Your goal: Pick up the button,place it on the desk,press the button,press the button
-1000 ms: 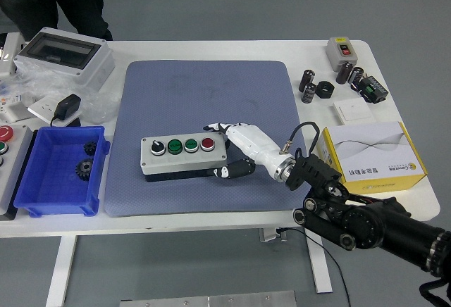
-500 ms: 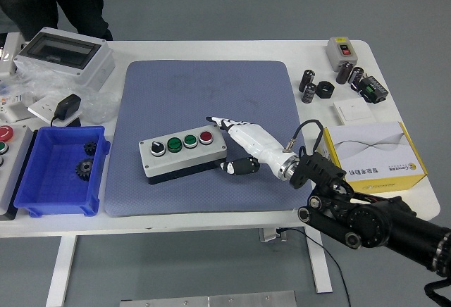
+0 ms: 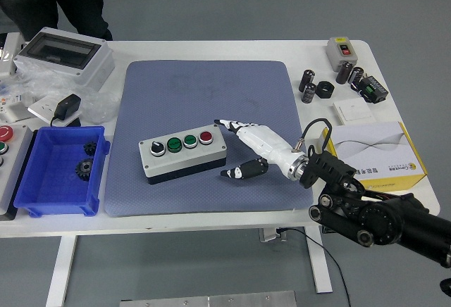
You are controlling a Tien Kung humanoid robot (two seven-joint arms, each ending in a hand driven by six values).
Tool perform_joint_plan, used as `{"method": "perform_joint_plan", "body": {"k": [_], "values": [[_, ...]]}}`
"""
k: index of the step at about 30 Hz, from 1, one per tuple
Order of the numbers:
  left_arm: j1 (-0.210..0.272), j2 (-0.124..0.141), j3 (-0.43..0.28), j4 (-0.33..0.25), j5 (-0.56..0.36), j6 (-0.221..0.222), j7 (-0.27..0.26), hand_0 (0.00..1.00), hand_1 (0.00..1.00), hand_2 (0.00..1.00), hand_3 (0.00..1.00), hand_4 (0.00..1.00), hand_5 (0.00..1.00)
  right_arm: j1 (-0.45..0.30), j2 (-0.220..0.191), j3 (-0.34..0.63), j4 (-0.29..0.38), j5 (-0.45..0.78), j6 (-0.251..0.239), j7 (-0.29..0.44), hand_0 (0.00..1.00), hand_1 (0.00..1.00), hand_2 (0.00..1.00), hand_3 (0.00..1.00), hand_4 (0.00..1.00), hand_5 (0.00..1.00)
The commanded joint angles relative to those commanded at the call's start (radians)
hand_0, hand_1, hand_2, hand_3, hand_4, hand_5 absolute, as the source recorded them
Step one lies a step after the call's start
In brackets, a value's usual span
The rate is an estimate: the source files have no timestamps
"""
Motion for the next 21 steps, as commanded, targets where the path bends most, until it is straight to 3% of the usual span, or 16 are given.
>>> {"method": "perform_joint_plan", "body": {"k": [21], "values": [[-0.007, 0.017, -0.010, -0.005, 0.018, -0.011, 0.010, 0.660, 0.607, 0.522, 0.588, 0.523, 0.148, 0.114, 0.022, -0.099, -0.016, 0.001, 0.037, -0.016, 0.852, 0.863, 0.980, 0.998, 0.874, 0.231]]}}
